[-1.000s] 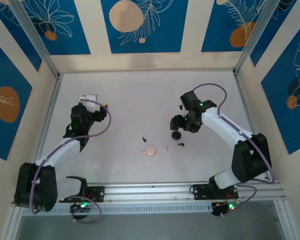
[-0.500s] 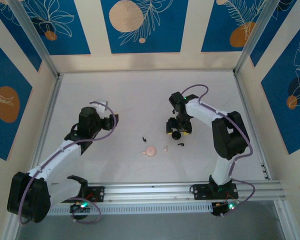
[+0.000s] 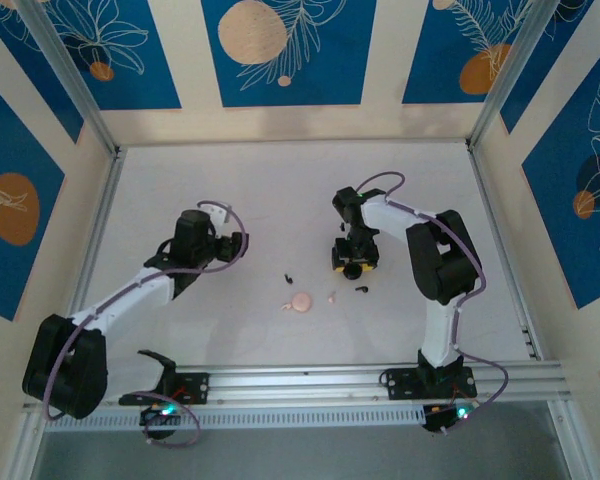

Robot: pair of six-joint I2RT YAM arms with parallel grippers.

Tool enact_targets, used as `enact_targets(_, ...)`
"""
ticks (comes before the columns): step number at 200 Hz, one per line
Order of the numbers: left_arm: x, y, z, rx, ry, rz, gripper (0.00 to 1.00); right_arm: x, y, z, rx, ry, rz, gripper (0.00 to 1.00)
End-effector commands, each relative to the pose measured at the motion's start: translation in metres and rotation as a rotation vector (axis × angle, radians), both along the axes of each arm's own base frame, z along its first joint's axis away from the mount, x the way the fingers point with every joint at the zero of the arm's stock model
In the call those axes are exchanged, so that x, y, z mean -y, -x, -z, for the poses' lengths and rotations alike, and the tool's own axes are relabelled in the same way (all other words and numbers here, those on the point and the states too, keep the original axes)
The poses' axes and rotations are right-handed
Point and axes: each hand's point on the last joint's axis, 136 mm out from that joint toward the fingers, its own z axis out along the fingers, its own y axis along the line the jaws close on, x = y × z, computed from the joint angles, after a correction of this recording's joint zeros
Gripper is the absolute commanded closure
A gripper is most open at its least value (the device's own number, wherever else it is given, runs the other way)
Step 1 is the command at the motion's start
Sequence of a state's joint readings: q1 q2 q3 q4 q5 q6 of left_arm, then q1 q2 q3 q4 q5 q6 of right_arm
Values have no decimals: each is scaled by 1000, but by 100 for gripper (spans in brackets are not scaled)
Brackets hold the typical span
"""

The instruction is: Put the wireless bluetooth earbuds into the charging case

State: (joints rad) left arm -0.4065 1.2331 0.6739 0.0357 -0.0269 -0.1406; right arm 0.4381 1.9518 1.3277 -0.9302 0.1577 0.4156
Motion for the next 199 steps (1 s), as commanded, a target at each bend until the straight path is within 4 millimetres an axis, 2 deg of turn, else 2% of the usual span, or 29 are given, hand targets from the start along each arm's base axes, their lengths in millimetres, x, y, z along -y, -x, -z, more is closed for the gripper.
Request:
enact_targets(1, 12, -2, -10, 11, -8, 30, 23, 5, 9, 1, -34, 19, 3, 41)
enact_targets(44, 27, -2, -5, -6, -8, 91, 23, 8, 18, 4, -9, 16, 27, 54)
enact_targets(75, 42, 0, -1, -13, 26, 143, 26, 2, 13, -8, 52, -19, 28, 57)
enact_targets(109, 74, 9, -5, 55, 95, 286, 30, -16, -5, -43, 219, -161, 53, 58)
enact_targets(145, 110, 18, -20, 158, 172, 472, 32, -38, -17, -83, 378, -351, 83, 58)
enact_targets(172, 135, 33, -35, 260, 252, 620, 39, -58, -22, -112, 475, -528, 96, 58)
enact_targets(199, 151, 51, -49, 400, 315, 716, 41, -74, -26, -139, 545, -674, 92, 60)
